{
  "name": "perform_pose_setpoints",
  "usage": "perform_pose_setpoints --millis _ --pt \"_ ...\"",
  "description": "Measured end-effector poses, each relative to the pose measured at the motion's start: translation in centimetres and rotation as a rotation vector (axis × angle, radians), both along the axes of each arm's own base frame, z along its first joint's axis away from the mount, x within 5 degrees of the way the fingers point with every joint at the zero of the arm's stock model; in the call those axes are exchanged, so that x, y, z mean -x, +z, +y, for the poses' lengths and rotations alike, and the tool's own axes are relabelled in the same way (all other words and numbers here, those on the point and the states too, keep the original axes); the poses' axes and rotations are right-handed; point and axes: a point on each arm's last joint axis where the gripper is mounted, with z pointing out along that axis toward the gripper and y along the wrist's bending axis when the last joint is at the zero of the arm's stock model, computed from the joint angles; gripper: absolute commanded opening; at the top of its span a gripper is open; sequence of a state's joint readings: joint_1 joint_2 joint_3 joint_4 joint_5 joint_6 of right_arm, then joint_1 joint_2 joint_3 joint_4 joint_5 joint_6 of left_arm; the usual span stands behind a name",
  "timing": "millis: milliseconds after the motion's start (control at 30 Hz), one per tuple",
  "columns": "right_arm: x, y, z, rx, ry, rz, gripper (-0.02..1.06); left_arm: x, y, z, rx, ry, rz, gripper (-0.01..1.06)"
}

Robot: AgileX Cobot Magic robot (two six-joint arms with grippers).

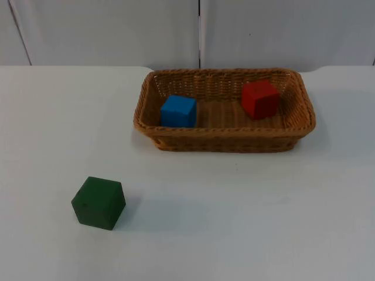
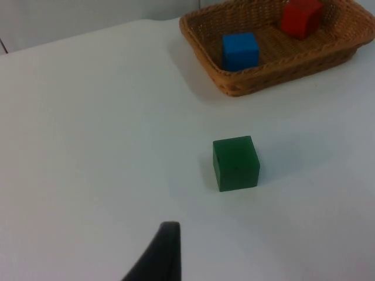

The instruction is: Pick up one cube with each hand and place exactly two cubes into the same basket, leaving the remaining cube outside.

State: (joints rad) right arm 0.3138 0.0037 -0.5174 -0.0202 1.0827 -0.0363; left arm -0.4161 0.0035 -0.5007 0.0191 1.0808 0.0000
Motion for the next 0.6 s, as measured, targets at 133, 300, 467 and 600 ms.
perform_pose_setpoints --millis 133,300,467,600 --pt "0.0 0.0 0.0 0.0 0.0 0.0 1.05 0.0 0.0 0.0 0.0 0.0 0.0 1.05" --pt "0.0 0.0 0.0 0.0 0.0 0.0 1.05 0.01 0.0 -0.02 0.002 -0.001 0.001 1.05" --pt "0.0 0.0 0.0 0.0 0.0 0.0 1.05 0.01 0.0 -0.02 0.002 -0.001 0.001 1.05" --pt "0.0 0.0 0.0 0.0 0.0 0.0 1.05 0.01 0.0 -0.02 0.002 -0.001 0.001 1.05"
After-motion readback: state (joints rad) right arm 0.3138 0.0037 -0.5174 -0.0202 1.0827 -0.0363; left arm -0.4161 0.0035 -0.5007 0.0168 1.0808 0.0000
